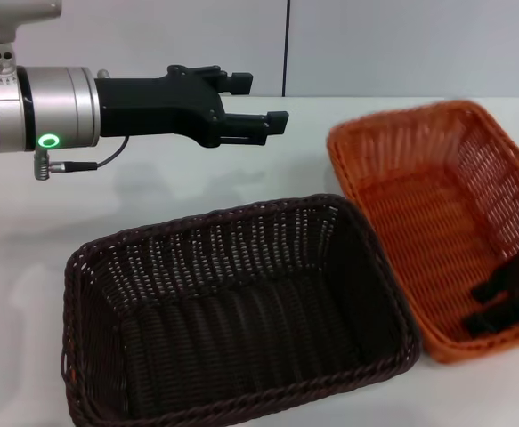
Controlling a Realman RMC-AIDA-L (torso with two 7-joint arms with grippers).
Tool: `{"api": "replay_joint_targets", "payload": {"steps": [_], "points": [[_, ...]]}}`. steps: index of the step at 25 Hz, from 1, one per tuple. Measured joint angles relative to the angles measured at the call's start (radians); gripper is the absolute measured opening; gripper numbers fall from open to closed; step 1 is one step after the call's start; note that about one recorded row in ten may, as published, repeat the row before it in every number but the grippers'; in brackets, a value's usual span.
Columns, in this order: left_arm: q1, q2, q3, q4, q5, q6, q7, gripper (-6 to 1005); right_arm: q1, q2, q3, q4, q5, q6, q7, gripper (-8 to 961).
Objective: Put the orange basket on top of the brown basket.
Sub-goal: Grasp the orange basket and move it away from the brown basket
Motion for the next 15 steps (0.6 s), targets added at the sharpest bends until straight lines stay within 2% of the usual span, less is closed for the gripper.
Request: {"api": "replay_joint_targets", "payload": {"steps": [5, 10, 15], "points": [[-0.013, 0.001, 0.0, -0.001, -0.001, 0.014, -0.011, 841, -0.001, 0.035, -0.086, -0.057, -0.01, -0.131, -0.001, 572], [-0.046, 0.016, -0.001, -0.012, 0.006, 0.023, -0.041, 841, 0.0, 0.066, -0.21, -0.081, -0.009, -0.253, 0.004, 572], [-0.063, 0.02, -0.002, -0.01, 0.006, 0.056, -0.042, 841, 0.004, 0.076, -0.311, -0.051, 0.093, -0.313, 0.005, 572]]}}
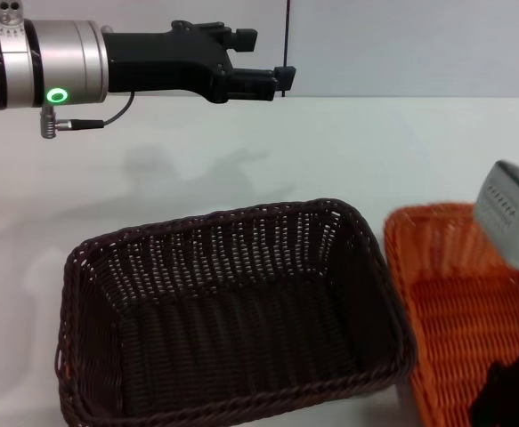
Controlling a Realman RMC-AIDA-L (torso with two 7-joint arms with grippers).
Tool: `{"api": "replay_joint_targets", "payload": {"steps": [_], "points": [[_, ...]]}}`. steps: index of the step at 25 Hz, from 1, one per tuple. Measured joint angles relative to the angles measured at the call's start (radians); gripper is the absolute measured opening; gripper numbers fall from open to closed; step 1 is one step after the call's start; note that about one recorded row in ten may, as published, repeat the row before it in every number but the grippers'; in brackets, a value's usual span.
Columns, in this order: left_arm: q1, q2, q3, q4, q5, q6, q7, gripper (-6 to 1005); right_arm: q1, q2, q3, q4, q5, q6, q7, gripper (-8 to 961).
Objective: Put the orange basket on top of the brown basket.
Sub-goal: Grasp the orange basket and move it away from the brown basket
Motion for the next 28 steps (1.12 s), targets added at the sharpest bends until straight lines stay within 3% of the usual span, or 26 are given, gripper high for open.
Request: {"api": "replay_joint_targets", "payload": {"steps": [3, 7, 12, 17, 21, 28], "points": [[-0.002, -0.004, 0.0, 0.005, 0.001, 0.013, 0.0, 841, 0.009, -0.003, -0.022, 0.02, 0.084, -0.047, -0.009, 571], [0.003, -0.007, 0.0, 0.006, 0.003, 0.029, 0.0, 841, 0.019, -0.019, 0.04, 0.021, 0.135, -0.088, -0.033, 571], [0.011, -0.01, -0.012, 0.005, -0.003, 0.041, 0.007, 840, 0.042, -0.087, 0.254, -0.007, 0.147, -0.052, -0.035, 572], [0.017, -0.016, -0.039, 0.004, -0.006, 0.045, 0.01, 840, 0.075, -0.134, 0.529, -0.079, 0.169, 0.071, 0.008, 574], [0.019, -0.016, -0.049, 0.001, -0.008, 0.045, 0.011, 840, 0.091, -0.159, 0.509, -0.088, 0.134, 0.119, 0.018, 574], [0.029, -0.016, -0.052, 0.005, -0.008, 0.05, 0.043, 840, 0.088, -0.146, 0.406, -0.106, -0.006, 0.177, 0.005, 574]]}}
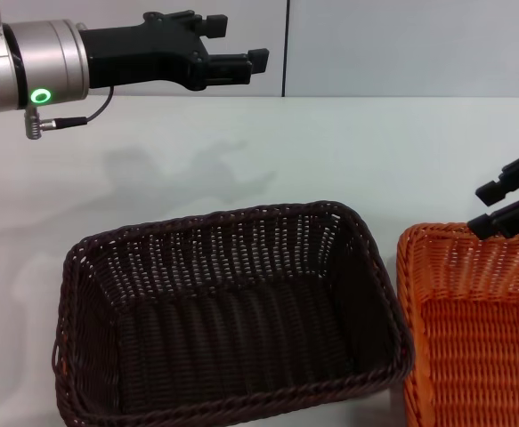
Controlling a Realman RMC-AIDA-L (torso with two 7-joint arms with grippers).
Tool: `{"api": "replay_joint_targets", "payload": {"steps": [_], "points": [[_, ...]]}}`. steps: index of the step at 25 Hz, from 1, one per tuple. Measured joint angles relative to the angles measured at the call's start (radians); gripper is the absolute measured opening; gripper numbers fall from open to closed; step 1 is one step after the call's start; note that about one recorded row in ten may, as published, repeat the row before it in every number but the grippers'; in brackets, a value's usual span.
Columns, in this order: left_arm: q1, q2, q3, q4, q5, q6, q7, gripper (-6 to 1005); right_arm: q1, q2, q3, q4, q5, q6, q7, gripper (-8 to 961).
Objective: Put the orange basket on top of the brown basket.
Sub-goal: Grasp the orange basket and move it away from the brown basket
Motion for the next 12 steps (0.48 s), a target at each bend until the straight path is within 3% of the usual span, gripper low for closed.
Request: {"api": "replay_joint_targets", "payload": {"steps": [12], "points": [[0.011, 0.001, -0.001, 0.007, 0.001, 0.014, 0.015, 839, -0.001, 0.025, -0.051, 0.085, -0.118, 0.146, 0.007, 573]]}}
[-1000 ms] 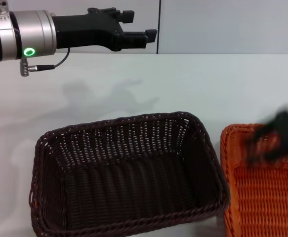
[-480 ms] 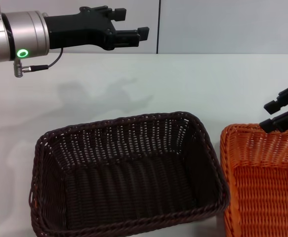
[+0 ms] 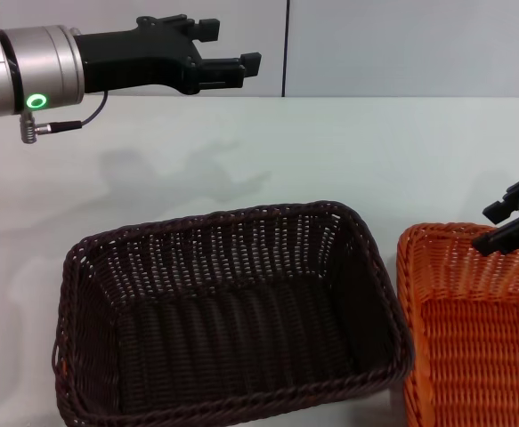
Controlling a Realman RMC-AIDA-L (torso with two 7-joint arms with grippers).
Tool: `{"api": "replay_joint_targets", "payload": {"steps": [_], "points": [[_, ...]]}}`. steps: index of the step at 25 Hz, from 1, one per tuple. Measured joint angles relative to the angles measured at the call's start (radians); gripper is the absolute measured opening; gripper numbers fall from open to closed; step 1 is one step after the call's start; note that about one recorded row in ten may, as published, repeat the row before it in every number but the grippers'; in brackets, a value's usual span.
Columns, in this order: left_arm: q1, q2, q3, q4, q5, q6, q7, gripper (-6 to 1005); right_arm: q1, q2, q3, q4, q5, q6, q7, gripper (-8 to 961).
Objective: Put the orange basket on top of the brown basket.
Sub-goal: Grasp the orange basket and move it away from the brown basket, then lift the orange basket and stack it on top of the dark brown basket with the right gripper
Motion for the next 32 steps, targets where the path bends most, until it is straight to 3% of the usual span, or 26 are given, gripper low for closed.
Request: {"api": "replay_joint_targets", "payload": {"steps": [19, 24, 29, 32], "points": [[0.021, -0.001, 0.0, 0.017, -0.011, 0.003, 0.001, 838, -0.001, 0.024, -0.068, 0.136, -0.034, 0.146, 0.001, 567], [0.021, -0.001, 0.0, 0.022, -0.012, 0.007, 0.003, 838, -0.027, 0.013, -0.064, 0.137, -0.045, 0.137, 0.004, 564], [0.022, -0.001, -0.013, 0.022, -0.012, 0.011, 0.004, 838, -0.053, 0.006, -0.059, 0.126, -0.062, 0.121, 0.014, 427], [0.022, -0.001, -0.023, 0.023, -0.014, 0.012, 0.004, 838, -0.073, -0.009, -0.058, 0.122, -0.069, 0.097, 0.035, 332]]}}
